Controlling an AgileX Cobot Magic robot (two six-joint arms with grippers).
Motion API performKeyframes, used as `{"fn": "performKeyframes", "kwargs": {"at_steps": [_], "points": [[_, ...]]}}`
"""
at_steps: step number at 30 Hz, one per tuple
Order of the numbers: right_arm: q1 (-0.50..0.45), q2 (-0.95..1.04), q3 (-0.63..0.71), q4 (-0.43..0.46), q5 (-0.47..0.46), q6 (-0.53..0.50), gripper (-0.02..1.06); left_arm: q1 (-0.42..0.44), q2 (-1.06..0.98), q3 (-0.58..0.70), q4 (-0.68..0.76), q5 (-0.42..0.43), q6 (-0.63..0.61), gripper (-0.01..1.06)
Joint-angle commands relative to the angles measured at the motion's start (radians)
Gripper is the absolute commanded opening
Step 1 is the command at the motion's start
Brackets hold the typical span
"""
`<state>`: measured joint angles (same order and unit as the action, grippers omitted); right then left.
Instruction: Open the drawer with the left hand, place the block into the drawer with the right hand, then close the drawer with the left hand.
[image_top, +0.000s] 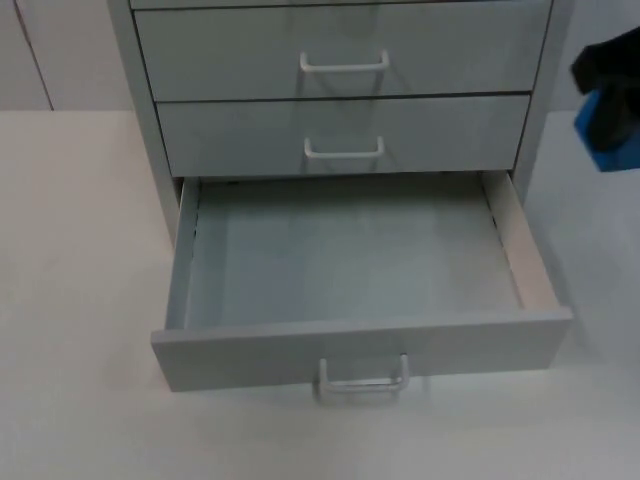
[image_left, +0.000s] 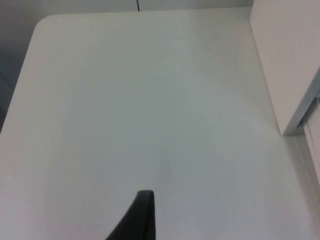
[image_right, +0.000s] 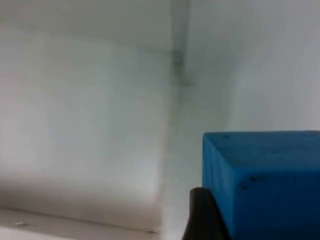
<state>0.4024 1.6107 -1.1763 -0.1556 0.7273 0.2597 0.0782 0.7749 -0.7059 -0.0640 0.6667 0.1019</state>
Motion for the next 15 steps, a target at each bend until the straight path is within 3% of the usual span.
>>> {"fn": "performKeyframes", "kwargs": {"at_steps": [1, 3, 9, 15], "points": [[0.093, -0.010, 0.021, -0.084, -0.055, 0.114, 0.00, 0.003, -0.006, 0.003, -0.002, -0.014, -0.001, 1.05], [0.130, -0.010, 0.028, -0.131, -0.072, 0.172, 0.00, 0.003, -0.006, 0.003, -0.002, -0.014, -0.001, 1.05], [0.328, -0.005, 0.067, -0.440, -0.174, 0.570, 0.00, 0.003, -0.006, 0.003, -0.002, -0.016, -0.001, 1.05], [0.398, 0.083, 0.068, -0.573, -0.195, 0.748, 0.00, 0.003, -0.006, 0.003, -0.006, -0.018, -0.001, 1.05]]}}
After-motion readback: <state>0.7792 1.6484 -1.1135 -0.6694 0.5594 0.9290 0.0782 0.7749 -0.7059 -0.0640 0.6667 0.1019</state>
